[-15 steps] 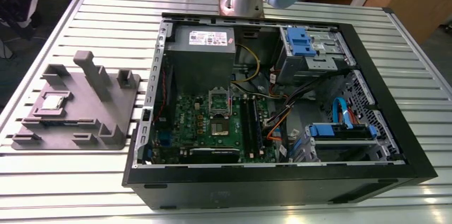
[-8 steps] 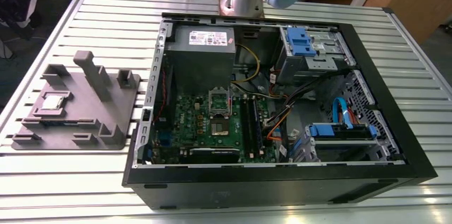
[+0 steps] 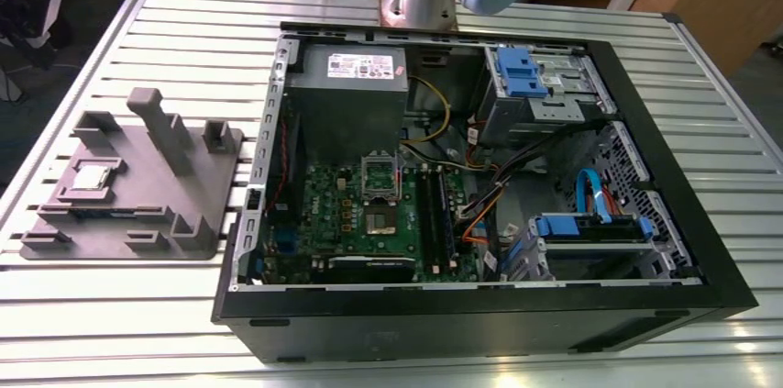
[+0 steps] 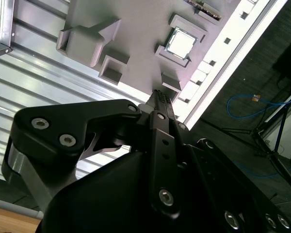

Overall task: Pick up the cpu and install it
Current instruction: 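Reach for the cpu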

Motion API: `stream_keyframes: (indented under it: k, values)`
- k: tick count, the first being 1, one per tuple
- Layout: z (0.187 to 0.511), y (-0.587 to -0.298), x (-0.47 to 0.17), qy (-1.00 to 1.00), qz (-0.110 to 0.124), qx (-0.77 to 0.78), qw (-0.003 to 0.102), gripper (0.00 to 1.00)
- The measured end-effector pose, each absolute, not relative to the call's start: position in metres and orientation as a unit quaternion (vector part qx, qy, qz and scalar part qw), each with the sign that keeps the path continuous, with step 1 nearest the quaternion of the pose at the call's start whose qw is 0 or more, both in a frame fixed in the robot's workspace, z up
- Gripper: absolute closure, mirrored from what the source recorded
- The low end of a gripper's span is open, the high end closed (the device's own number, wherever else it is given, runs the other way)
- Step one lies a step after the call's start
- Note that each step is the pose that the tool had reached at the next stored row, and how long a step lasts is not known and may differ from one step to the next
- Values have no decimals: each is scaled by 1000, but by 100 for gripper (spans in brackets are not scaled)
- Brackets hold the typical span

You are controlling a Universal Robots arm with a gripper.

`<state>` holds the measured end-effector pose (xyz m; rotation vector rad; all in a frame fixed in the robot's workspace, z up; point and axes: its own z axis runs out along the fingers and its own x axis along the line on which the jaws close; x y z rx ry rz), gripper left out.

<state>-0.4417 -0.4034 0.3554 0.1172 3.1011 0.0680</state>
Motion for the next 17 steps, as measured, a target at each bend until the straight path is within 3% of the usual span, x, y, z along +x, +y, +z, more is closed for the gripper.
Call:
stream_keyframes:
  k: [17]
  values:
    - [351,-403,-452,999,22,38,19,90]
